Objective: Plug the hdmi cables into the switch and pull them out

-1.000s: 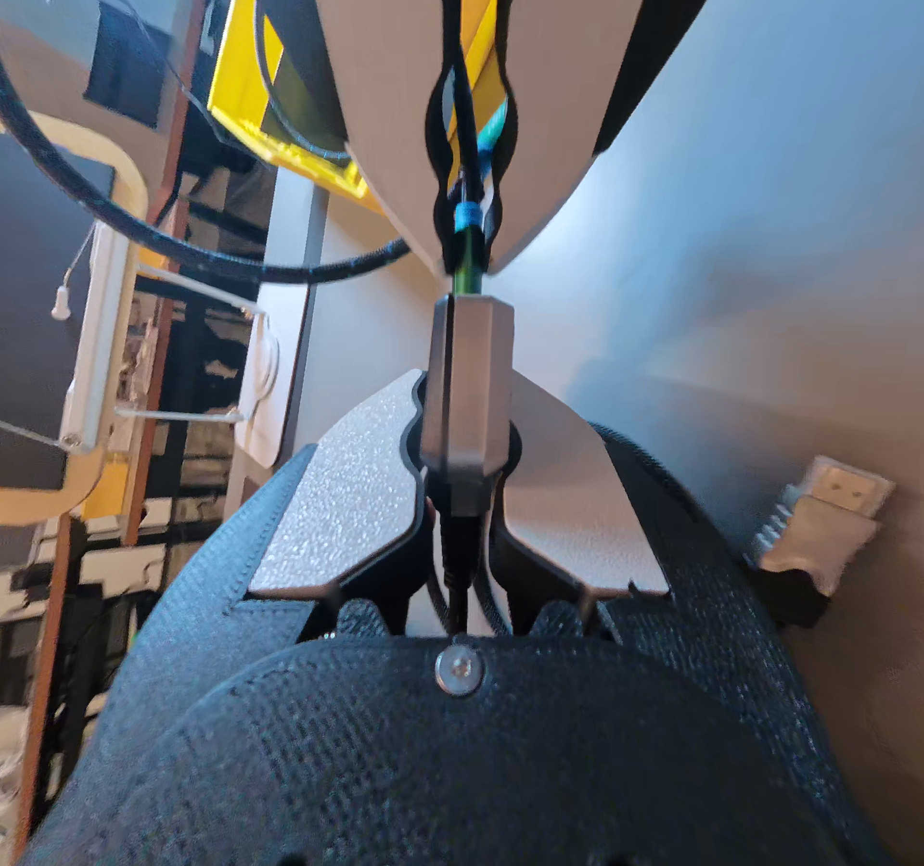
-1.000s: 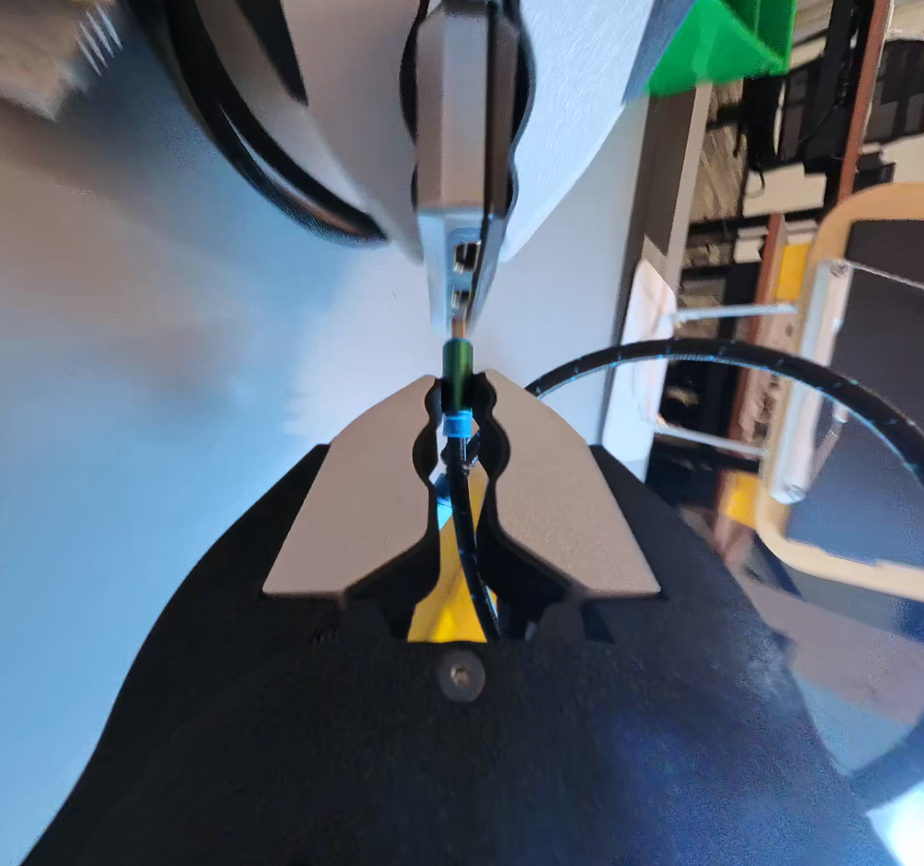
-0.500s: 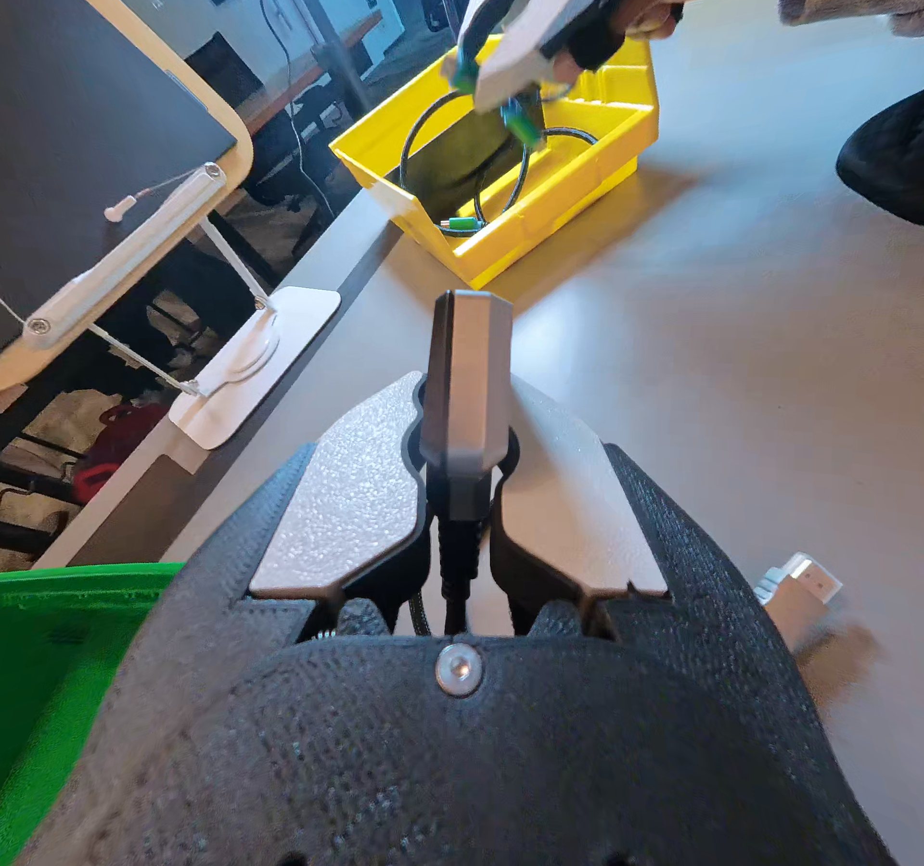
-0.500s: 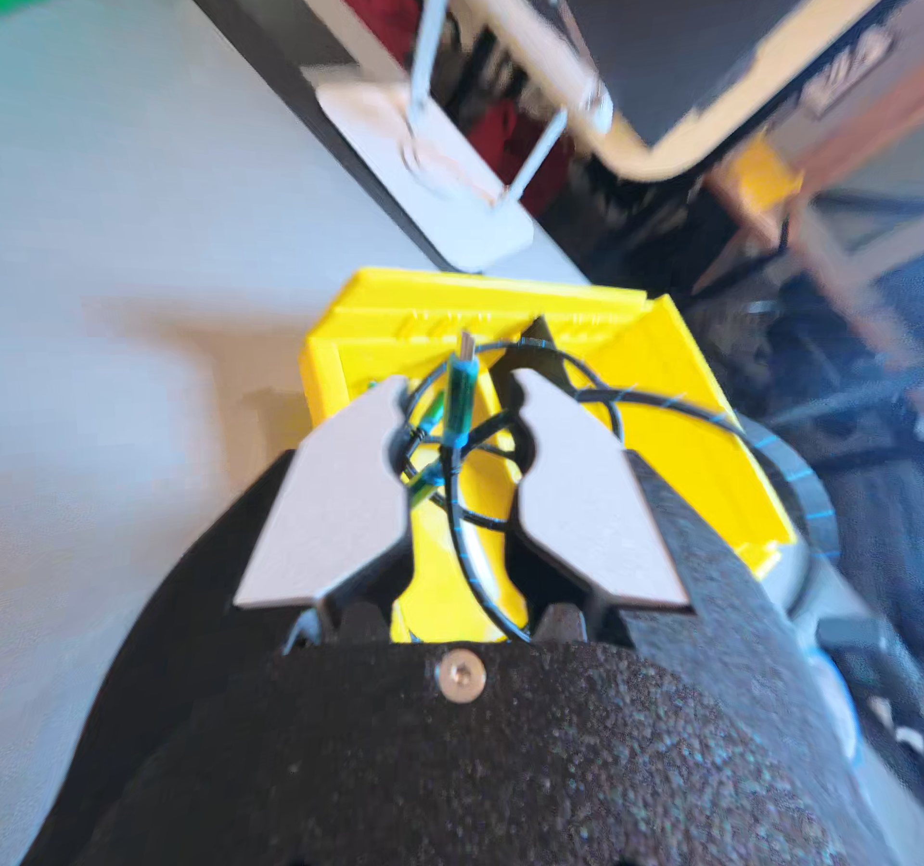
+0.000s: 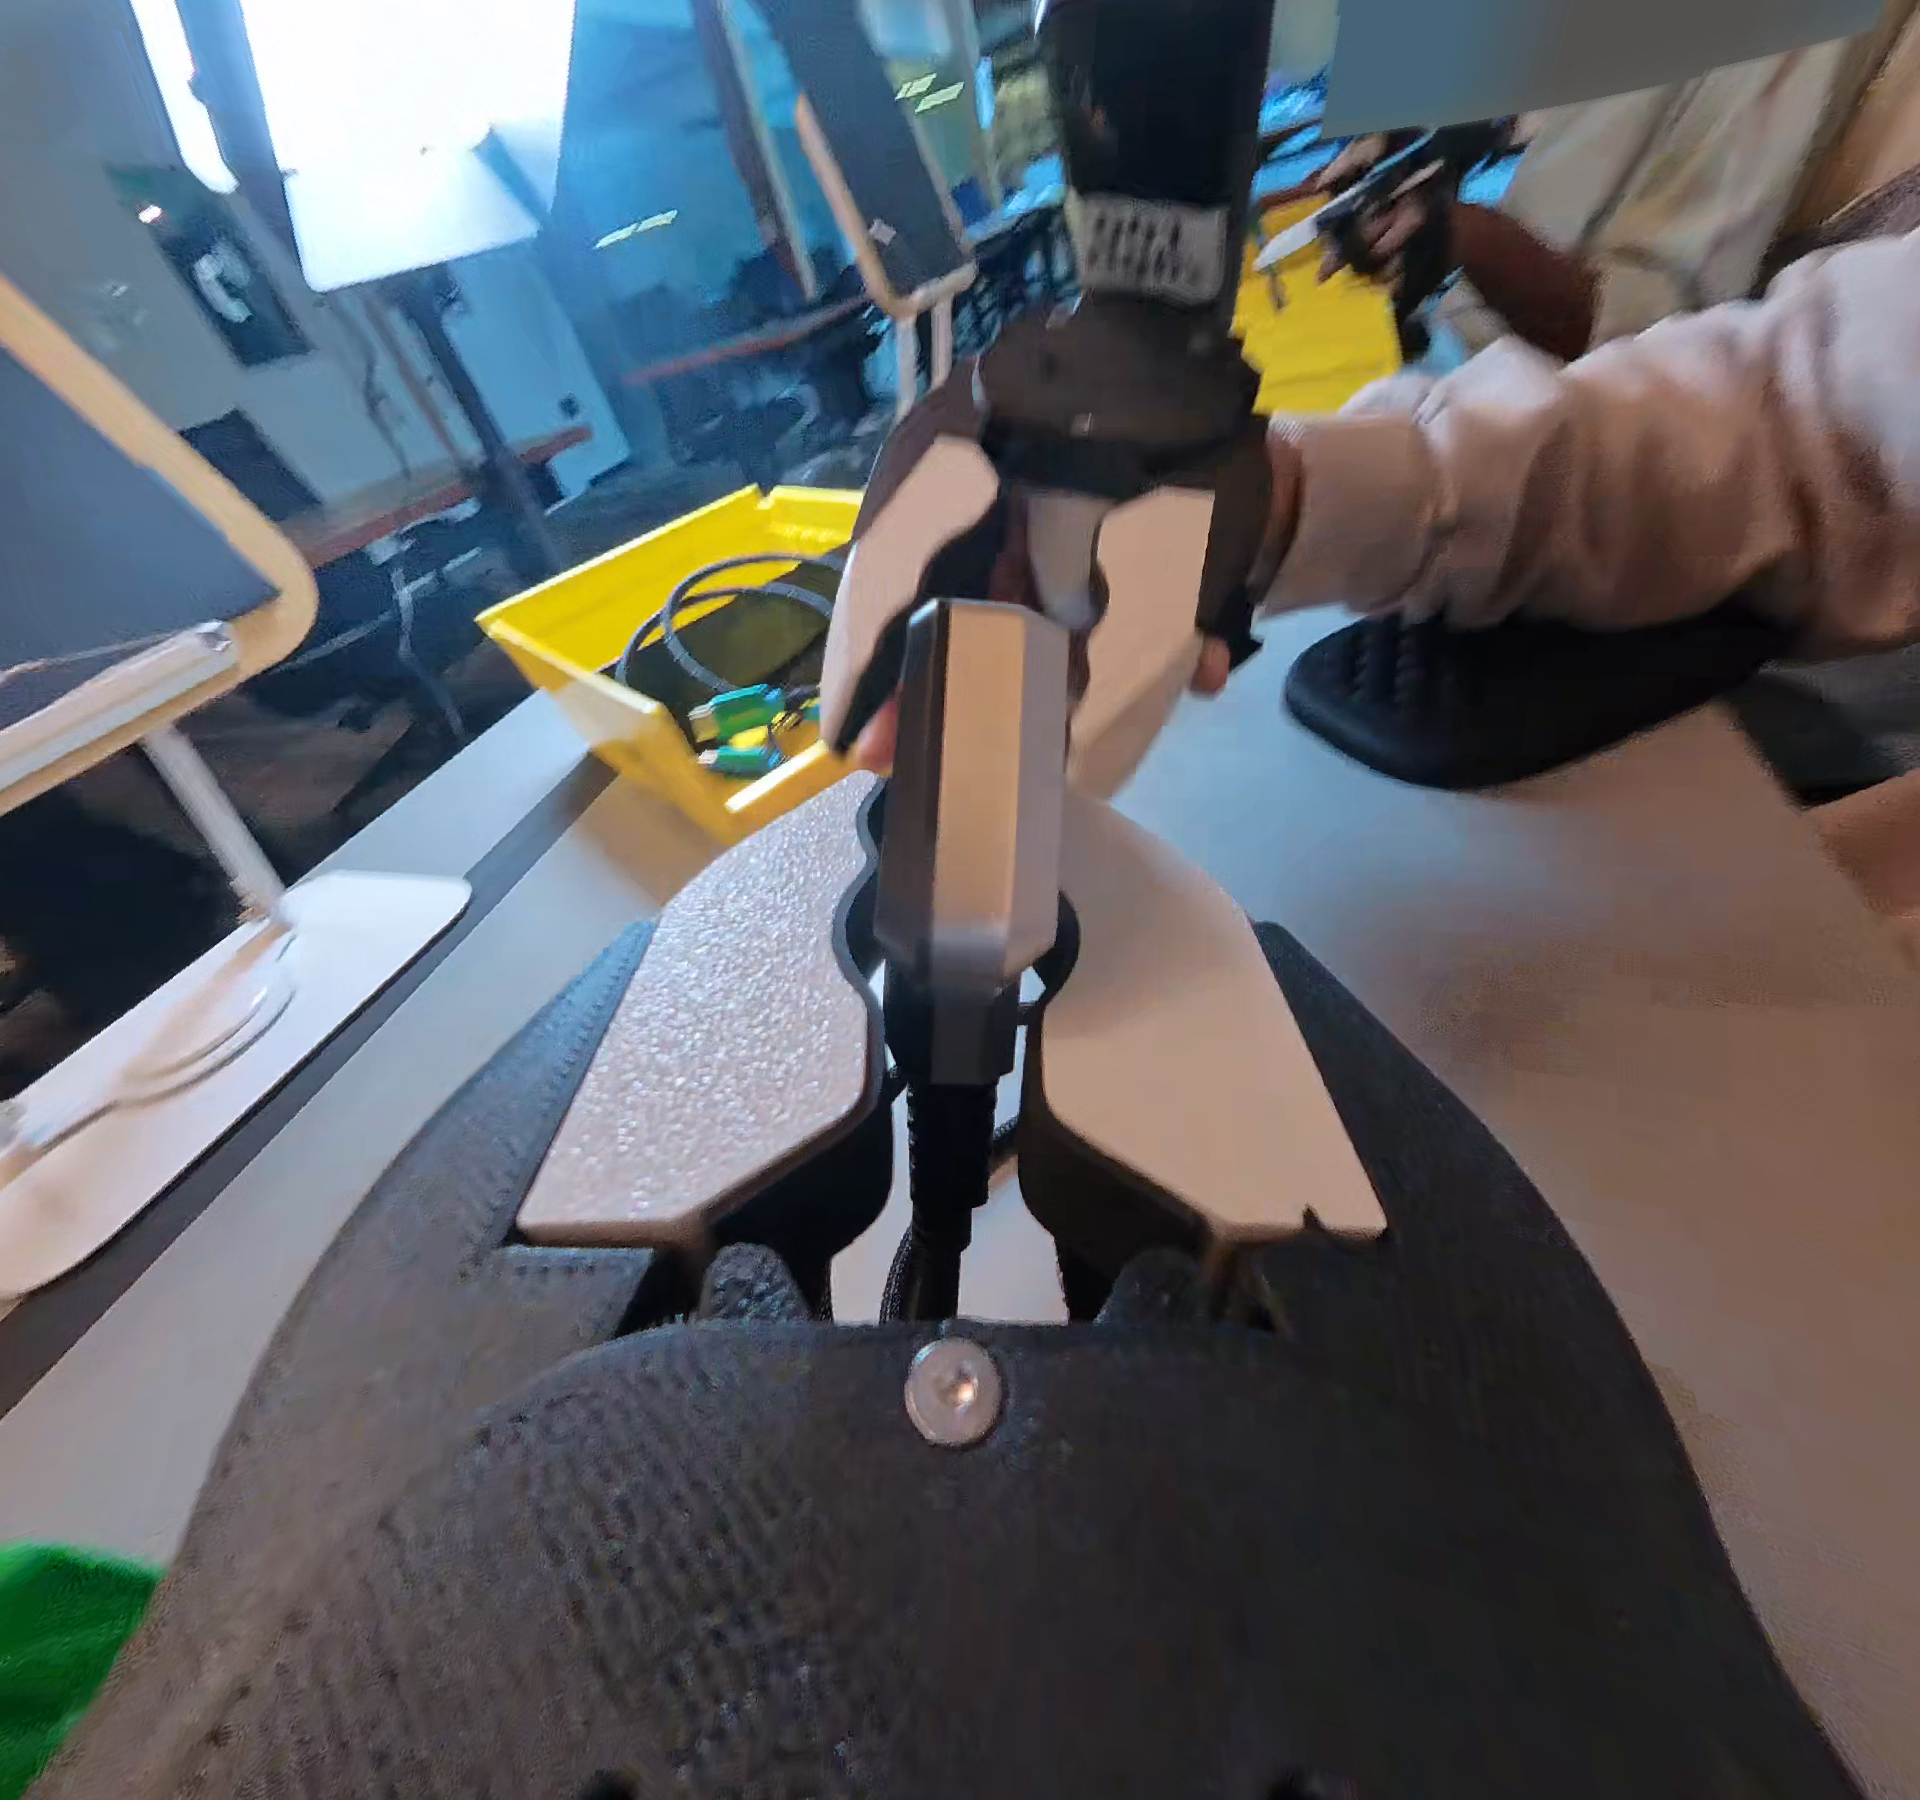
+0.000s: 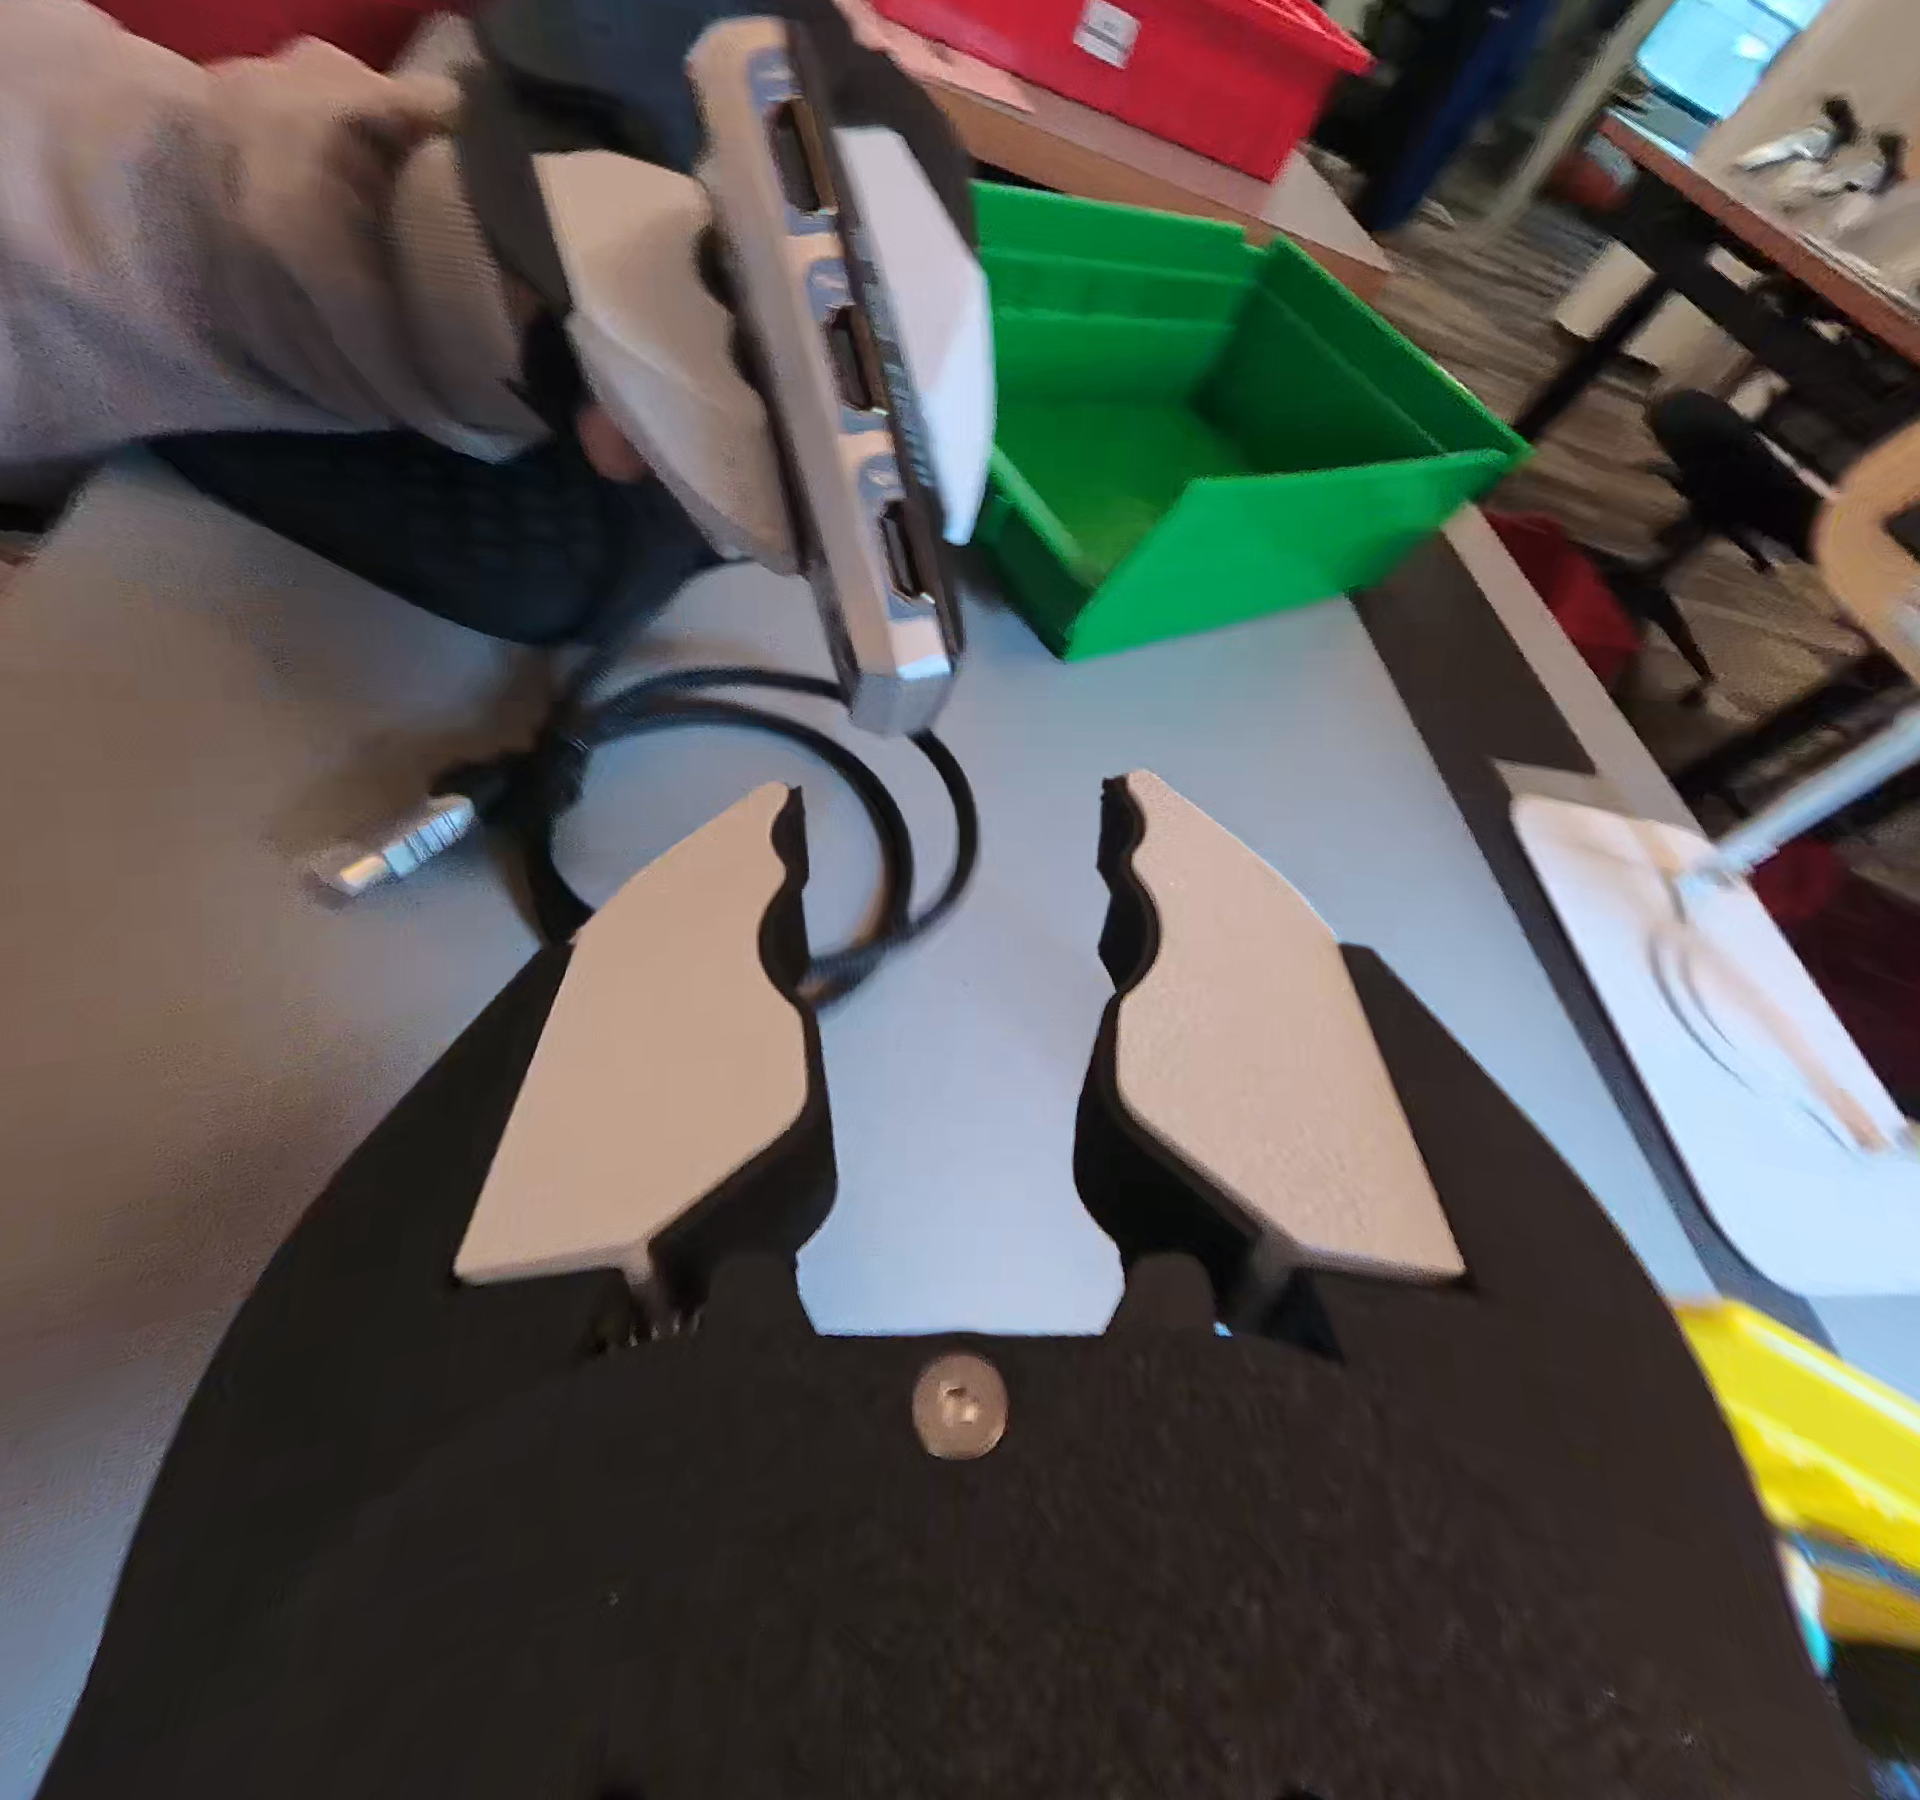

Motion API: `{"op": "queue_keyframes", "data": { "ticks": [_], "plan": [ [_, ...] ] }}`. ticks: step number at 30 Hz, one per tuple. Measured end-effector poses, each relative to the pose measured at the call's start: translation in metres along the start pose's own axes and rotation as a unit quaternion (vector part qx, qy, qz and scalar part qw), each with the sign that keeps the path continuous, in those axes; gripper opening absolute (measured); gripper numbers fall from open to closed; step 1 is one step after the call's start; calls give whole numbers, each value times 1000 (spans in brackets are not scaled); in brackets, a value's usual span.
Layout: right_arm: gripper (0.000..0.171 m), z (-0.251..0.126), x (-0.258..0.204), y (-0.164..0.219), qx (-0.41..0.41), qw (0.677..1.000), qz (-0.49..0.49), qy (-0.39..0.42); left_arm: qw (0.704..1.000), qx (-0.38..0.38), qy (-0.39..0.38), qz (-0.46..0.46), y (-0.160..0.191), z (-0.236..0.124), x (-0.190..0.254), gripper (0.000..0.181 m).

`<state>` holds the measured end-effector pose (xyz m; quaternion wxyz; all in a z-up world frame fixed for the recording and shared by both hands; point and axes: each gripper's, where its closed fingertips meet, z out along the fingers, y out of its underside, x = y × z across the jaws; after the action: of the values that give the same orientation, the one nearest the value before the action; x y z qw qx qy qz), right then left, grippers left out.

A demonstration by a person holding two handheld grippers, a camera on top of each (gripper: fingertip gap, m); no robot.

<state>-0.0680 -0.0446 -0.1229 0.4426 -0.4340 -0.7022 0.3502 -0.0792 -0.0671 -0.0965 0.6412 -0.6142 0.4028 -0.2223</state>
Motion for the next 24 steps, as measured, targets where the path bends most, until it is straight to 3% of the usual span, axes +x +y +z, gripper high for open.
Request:
{"op": "queue_keyframes", "data": {
  "ticks": [1, 4, 7, 11, 17, 24],
  "plan": [
    [54, 6, -9, -7, 13, 1000, -11, -10, 1000, 15, 18, -4, -5, 0, 6, 23],
    [38, 7, -27, -37, 84, 995, -46, -16, 999, 8, 39, 5, -2, 3, 17, 23],
    [20, -4, -31, -45, 80, 994, -71, -22, 998, 40, 56, -6, -12, 0, 21, 28],
    [20, -38, -10, -75, 80, 990, -110, 27, 991, 126, 11, -31, -40, -20, -1, 37],
    [20, -119, 76, -137, 40, 967, -180, 174, 980, 155, -107, -70, -37, -56, -59, 38],
    [20, -194, 208, -165, -88, 897, -247, 355, 983, 116, -118, -79, -19, -51, -64, 38]
  ]
}}
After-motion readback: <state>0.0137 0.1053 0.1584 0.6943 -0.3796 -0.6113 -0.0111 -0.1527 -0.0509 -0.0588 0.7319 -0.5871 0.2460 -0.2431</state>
